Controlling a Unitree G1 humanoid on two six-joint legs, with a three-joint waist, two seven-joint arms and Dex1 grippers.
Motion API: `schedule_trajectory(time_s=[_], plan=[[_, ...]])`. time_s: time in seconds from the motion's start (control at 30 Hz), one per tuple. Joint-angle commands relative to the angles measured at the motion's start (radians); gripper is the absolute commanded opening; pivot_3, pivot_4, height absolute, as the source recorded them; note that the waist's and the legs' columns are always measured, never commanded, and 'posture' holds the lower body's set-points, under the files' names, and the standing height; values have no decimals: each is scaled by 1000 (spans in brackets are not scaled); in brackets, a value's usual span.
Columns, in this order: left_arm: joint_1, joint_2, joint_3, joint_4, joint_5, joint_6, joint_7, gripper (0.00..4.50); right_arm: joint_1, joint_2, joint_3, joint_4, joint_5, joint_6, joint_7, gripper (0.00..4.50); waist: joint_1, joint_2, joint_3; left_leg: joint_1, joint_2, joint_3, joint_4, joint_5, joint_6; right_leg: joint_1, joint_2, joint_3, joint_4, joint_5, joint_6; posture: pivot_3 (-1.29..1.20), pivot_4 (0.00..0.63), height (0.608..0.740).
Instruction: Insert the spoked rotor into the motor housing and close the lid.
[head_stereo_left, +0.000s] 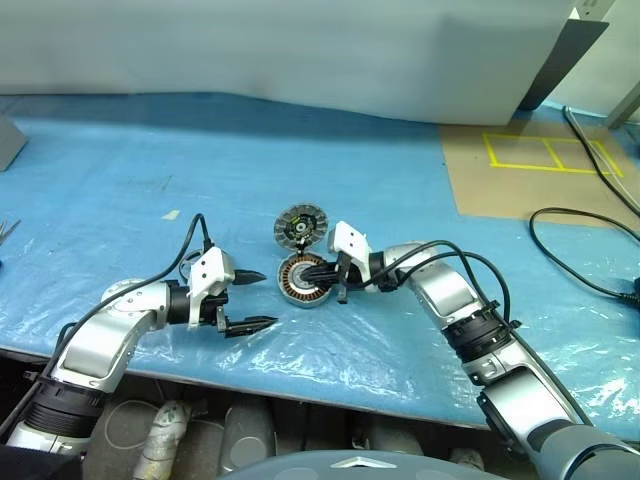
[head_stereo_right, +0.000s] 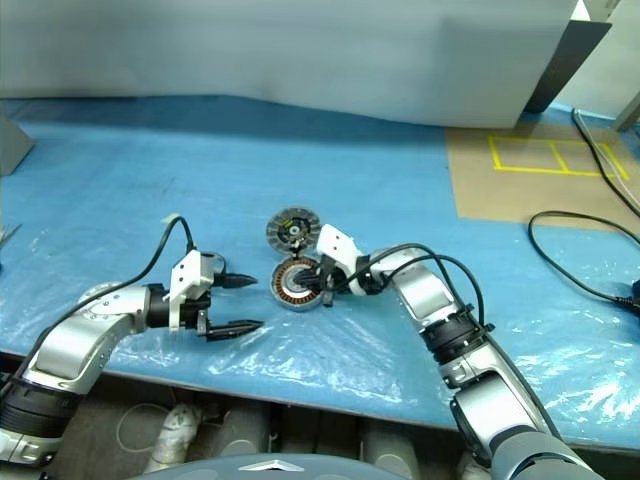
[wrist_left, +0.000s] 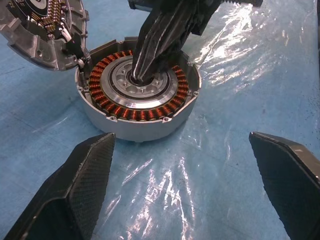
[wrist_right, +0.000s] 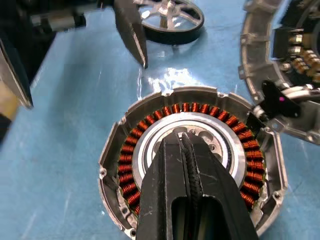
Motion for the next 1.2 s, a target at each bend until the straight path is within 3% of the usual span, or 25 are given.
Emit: schedule_trajectory(time_s=[0.03, 0.2, 0.4, 0.5, 0.63, 0.77, 0.9, 1.07, 1.2], plan=[[-1, 7, 26, -3, -17, -12, -8, 4500, -45, 23, -75, -65, 96, 73, 2, 28, -1, 0, 0, -2, 0, 0, 0, 0, 0, -2, 0, 0, 0, 0, 0, 0, 150, 740], [8, 60, 100, 44, -20, -19, -16, 4500, -33, 16, -47, -81, 70, 63, -11, 28, -2, 0, 0, -7, 1, 0, -1, 0, 0, -8, 1, -2, 0, 0, 0, 0, 150, 740], [0, 229, 261, 146, -24, -37, -76, 4500, -4, -13, -87, -149, 87, 79, -52, 28, 0, 0, 0, -9, 1, 0, -1, 0, -1, -9, 1, -2, 0, 0, 0, 0, 150, 740], [-82, 320, 301, 244, -4, -74, -115, 4500, 20, -39, -101, -196, 97, 92, -62, 28, 6, -1, 0, -9, 1, 0, 0, 0, -1, -9, 1, -2, 0, 0, 0, 0, 150, 740], [-262, 389, 258, 412, 58, -146, -164, 4500, 38, -58, -91, -192, 79, 78, -76, 28, 11, -1, 0, -7, 0, 0, 0, 0, -1, -7, 0, -2, 0, 0, 0, 0, 150, 740], [-505, 373, 152, 641, 174, -267, -203, 4500, 46, -58, -84, -184, 67, 67, -98, 28, 12, -1, 0, -7, 0, 0, 0, 0, -1, -7, 0, -1, 0, 0, 0, 0, 150, 740], [-722, 287, 66, 808, 221, -297, -275, 4500, 62, -62, -75, -183, 51, 57, -112, 28, 13, -1, 0, -9, 0, 0, 0, 0, -1, -8, 0, -2, 0, 0, 0, 0, 150, 740], [-746, 188, -42, 839, 272, -381, -401, 4500, 67, -64, -79, -193, 46, 62, -131, 28, 13, -2, 0, -10, 0, 0, 0, 0, -2, -9, 0, -2, 0, 0, 0, 0, 150, 740], [-698, 174, -99, 817, 318, -454, -453, 4500, 83, -70, -85, -213, 44, 70, -150, 28, 9, -2, 0, -12, 0, -1, 0, 0, -3, -10, 0, -5, 1, 1, 1, 0, 150, 740]])
